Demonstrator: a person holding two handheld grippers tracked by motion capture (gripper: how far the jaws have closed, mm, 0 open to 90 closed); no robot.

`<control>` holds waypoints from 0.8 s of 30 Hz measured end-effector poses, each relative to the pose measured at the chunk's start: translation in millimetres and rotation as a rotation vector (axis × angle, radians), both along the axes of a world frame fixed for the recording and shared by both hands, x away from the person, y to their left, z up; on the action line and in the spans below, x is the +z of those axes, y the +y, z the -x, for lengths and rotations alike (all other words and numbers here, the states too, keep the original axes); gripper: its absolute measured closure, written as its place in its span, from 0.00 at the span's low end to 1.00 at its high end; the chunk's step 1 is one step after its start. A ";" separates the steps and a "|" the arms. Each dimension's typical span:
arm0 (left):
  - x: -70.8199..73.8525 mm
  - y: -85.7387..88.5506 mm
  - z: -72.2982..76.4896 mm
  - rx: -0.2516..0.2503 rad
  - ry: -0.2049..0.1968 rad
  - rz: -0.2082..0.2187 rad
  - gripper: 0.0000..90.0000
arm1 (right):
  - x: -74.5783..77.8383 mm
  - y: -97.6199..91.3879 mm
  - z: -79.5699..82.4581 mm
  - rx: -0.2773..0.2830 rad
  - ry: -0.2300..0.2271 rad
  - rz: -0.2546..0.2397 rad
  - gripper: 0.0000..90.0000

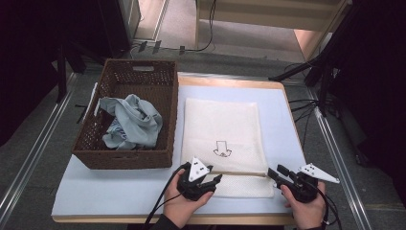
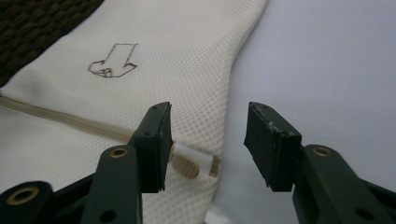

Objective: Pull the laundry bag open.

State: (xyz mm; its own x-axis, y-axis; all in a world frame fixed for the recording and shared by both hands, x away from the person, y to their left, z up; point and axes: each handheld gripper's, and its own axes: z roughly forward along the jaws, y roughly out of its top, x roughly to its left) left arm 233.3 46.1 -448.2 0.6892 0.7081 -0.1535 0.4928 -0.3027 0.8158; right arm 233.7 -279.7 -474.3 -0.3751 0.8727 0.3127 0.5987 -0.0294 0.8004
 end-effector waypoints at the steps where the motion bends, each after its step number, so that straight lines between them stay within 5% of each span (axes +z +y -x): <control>1: 0.0 -5.8 -1.0 -0.011 0.004 0.000 0.61 | 0.5 0.2 4.3 0.009 0.029 0.002 0.52; 7: -4.5 -40.6 -6.4 -0.062 0.021 -0.004 0.63 | -3.4 0.1 9.8 0.050 0.079 -0.021 0.46; 14: -16.3 -73.3 -23.1 -0.057 0.081 -0.027 0.88 | -13.3 3.5 7.1 0.067 0.119 0.008 0.45; 19: -30.5 -81.7 -32.9 -0.043 0.135 -0.051 0.94 | -14.7 4.3 8.1 0.078 0.122 0.009 0.48; 24: -32.7 -81.4 -33.8 -0.040 0.130 -0.049 0.97 | -14.8 9.1 9.9 0.086 0.127 0.017 0.51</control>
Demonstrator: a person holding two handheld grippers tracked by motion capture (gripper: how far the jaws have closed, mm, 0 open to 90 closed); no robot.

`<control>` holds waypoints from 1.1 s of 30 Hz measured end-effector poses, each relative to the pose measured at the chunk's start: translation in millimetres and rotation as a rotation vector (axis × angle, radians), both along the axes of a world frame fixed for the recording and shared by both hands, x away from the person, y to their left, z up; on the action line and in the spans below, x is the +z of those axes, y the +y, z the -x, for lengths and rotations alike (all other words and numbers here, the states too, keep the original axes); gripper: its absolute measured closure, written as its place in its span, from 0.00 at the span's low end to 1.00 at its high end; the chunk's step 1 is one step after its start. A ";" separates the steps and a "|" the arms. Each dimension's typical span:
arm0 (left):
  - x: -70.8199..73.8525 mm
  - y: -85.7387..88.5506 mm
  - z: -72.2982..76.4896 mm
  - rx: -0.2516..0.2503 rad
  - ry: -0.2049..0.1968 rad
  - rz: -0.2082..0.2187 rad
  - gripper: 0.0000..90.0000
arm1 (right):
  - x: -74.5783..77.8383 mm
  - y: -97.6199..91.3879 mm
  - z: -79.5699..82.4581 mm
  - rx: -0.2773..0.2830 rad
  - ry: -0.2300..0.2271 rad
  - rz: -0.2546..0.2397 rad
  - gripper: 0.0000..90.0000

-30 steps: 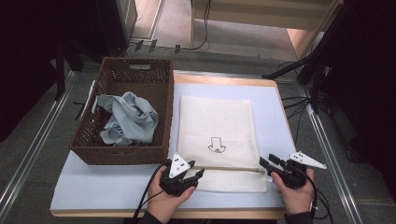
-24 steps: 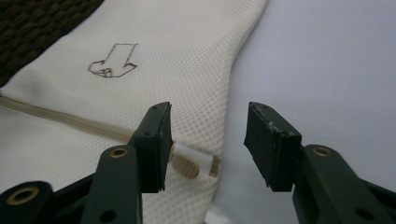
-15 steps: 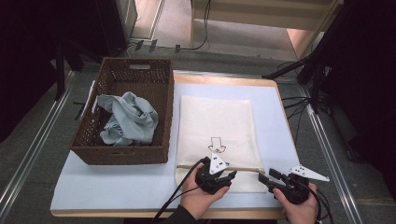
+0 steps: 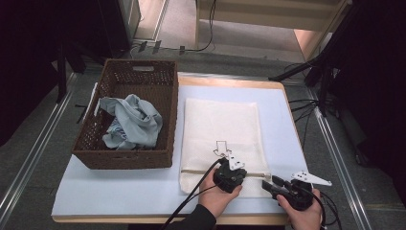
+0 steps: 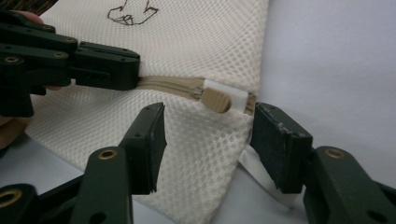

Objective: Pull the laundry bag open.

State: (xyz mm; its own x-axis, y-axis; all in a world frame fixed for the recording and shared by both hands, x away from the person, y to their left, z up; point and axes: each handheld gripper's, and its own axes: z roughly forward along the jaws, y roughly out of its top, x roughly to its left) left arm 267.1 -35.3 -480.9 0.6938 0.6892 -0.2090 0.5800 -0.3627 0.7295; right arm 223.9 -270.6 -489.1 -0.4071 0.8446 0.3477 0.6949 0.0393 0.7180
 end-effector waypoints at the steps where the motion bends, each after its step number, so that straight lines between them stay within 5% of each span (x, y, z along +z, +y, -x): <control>1: -0.9 0.4 0.2 -0.002 -0.004 0.002 0.97 | 0.6 1.6 0.0 -0.005 -0.002 0.014 0.53; 10: -1.9 1.5 0.3 -0.001 0.003 0.012 0.97 | -0.1 -2.4 0.7 -0.031 0.049 -0.074 0.61; 22: -2.3 2.9 -0.8 0.000 0.017 0.027 0.97 | 13.4 -2.1 8.7 -0.006 -0.029 -0.148 0.71; 33: -2.4 3.1 -0.8 -0.002 0.016 0.027 0.96 | 14.0 -3.3 10.0 0.007 -0.025 -0.183 0.86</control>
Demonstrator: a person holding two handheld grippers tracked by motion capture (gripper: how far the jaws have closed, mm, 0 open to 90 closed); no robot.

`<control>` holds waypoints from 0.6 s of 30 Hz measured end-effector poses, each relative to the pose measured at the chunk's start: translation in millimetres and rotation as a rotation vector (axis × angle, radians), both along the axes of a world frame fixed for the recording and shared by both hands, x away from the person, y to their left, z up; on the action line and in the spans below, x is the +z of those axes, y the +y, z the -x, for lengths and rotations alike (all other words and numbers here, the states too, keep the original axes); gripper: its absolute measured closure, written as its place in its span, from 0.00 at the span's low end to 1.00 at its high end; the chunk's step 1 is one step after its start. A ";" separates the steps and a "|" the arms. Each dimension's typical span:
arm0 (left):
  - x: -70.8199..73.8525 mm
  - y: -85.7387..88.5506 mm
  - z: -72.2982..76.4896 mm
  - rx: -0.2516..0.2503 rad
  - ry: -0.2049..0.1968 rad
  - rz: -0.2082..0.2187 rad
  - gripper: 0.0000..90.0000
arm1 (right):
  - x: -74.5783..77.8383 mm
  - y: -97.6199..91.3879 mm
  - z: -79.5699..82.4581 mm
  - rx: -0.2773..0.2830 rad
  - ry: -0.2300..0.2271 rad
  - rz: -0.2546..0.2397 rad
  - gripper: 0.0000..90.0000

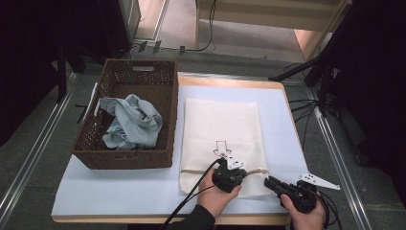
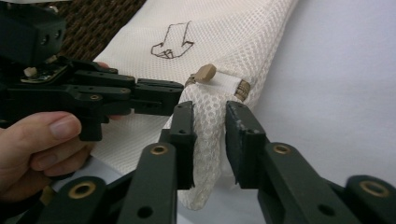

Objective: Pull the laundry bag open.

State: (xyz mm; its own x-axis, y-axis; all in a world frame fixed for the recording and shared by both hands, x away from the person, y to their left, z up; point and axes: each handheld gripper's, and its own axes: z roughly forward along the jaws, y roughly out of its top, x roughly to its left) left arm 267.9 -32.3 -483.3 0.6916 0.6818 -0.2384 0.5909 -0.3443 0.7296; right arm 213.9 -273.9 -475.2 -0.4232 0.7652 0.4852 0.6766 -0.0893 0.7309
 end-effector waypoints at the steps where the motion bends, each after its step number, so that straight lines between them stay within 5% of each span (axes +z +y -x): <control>1: 0.0 0.0 -0.2 0.001 0.003 0.003 0.96 | -0.1 0.7 0.1 0.009 -0.004 0.002 0.91; 10: 0.0 2.2 -2.5 0.009 0.028 0.023 0.95 | 2.0 3.3 2.0 0.048 -0.030 0.035 0.99; 13: 6.3 6.0 -6.4 0.032 0.086 0.109 0.94 | 1.7 5.0 2.4 0.053 -0.048 0.068 0.99; 18: 18.1 3.3 -10.2 0.028 0.075 0.132 0.92 | -1.0 4.1 1.3 0.043 -0.051 0.080 0.99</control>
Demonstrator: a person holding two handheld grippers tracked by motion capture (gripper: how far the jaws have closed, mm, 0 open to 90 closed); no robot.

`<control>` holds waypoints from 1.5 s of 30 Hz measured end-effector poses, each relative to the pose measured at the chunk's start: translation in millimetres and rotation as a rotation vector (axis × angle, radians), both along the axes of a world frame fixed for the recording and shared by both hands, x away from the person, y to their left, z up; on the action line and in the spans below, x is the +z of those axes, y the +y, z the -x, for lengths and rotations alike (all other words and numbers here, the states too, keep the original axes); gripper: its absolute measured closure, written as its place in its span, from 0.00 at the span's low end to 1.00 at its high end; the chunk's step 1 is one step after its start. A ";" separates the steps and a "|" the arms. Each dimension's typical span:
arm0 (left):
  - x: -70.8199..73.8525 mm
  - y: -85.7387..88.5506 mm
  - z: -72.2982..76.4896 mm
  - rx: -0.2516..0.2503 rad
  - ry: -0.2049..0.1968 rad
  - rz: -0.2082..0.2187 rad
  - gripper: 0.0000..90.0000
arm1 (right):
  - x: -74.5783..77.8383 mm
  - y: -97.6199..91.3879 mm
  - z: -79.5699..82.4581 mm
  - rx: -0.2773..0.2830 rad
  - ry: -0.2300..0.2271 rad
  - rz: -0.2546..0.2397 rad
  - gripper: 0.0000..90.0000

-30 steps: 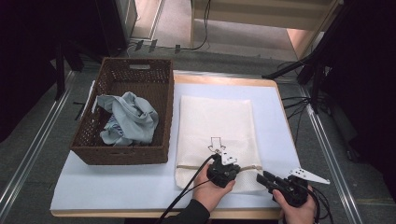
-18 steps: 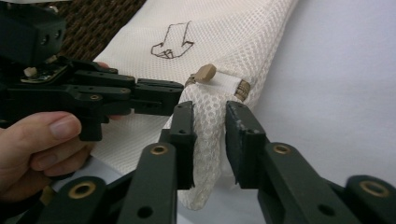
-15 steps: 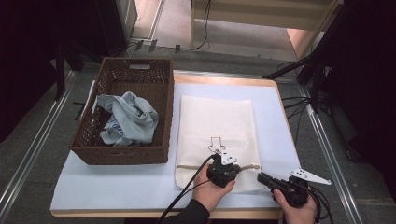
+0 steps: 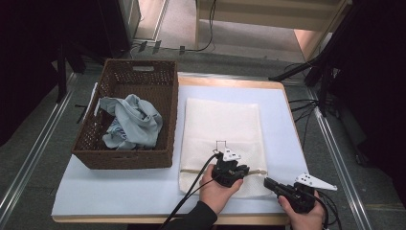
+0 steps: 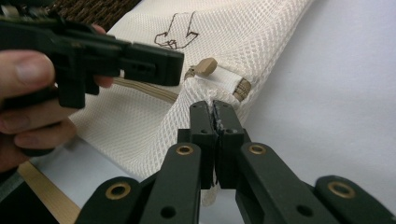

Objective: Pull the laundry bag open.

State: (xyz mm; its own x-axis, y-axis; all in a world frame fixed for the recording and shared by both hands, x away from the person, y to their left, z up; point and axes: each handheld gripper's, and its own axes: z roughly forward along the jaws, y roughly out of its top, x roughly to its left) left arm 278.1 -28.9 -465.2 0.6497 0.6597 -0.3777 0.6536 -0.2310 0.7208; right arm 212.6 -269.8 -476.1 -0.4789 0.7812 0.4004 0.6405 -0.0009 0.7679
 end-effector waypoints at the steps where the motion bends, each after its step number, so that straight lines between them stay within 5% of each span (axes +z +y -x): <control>1: 3.1 -1.4 -3.4 -0.003 0.008 0.005 0.92 | -0.1 0.1 -0.2 0.000 -0.006 0.003 0.99; 7: 10.0 -7.9 -4.6 -0.023 0.021 0.043 0.87 | 0.8 1.5 0.7 -0.005 -0.008 0.019 0.99; 12: 20.3 -23.7 4.2 -0.049 0.008 0.051 0.67 | 1.1 2.8 0.9 -0.011 -0.013 0.028 0.99; 16: 27.8 -43.1 9.7 -0.021 -0.035 -0.012 0.51 | 1.4 4.0 1.2 -0.016 -0.013 0.037 0.99; 20: 26.1 -51.9 6.2 -0.013 -0.025 -0.051 0.47 | 1.7 5.2 1.1 -0.012 -0.029 0.052 0.99; 24: 23.9 -51.2 2.9 -0.008 -0.009 -0.058 0.59 | 1.8 5.2 1.5 -0.014 -0.028 0.058 0.99; 34: 27.7 -22.7 -0.7 -0.037 0.056 0.063 0.84 | 2.0 4.7 1.6 -0.019 -0.039 0.071 0.99; 45: 9.5 -8.1 -5.1 -0.077 0.150 0.118 0.95 | 2.9 5.9 2.4 -0.025 -0.046 0.076 0.99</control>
